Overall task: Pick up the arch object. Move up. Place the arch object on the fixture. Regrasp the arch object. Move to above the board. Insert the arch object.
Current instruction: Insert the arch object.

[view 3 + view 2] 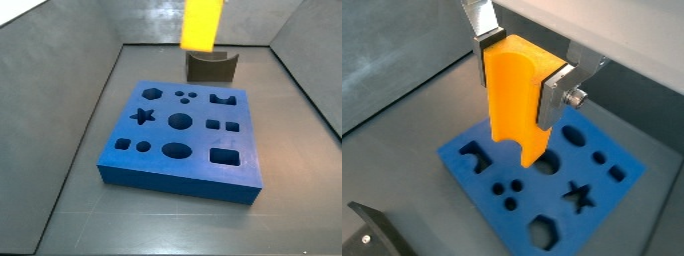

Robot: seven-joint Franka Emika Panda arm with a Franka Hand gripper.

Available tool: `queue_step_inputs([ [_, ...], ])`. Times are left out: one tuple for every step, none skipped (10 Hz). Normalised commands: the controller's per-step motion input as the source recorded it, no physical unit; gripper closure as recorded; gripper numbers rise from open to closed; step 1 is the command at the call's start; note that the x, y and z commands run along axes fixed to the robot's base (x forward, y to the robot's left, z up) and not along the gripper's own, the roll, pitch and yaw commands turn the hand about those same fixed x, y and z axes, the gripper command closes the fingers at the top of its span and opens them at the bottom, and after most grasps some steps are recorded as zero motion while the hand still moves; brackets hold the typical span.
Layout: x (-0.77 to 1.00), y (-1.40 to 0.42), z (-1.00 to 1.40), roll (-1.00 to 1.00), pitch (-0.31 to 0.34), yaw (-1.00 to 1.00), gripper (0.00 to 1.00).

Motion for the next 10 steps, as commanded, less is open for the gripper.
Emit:
queue_step_inputs([
  [1.0,0.3,-0.43,0.0,0.004,-0.12,1.0],
  [1.0,0.15,-0.43,0.0,0.027,-0.03,1.0],
  [1.0,0.0,-0.43,0.0,0.007,0.0,1.0],
  [1.0,0.0,-0.46,0.0,0.003,0.0,1.0],
  [1.0,0.0,-0.49,0.0,0.0,0.0,1.0],
  [1.0,0.0,-0.37,-0.02,0.0,0.0,1.0],
  [1.0,0.01,-0.31,-0.02,0.011,0.0,1.0],
  [1.0,0.0,-0.29,-0.08,0.004,0.0,1.0],
  [1.0,0.0,-0.31,-0.08,0.004,0.0,1.0],
  [0.9,0.0,-0.13,-0.07,0.073,-0.04,1.0],
])
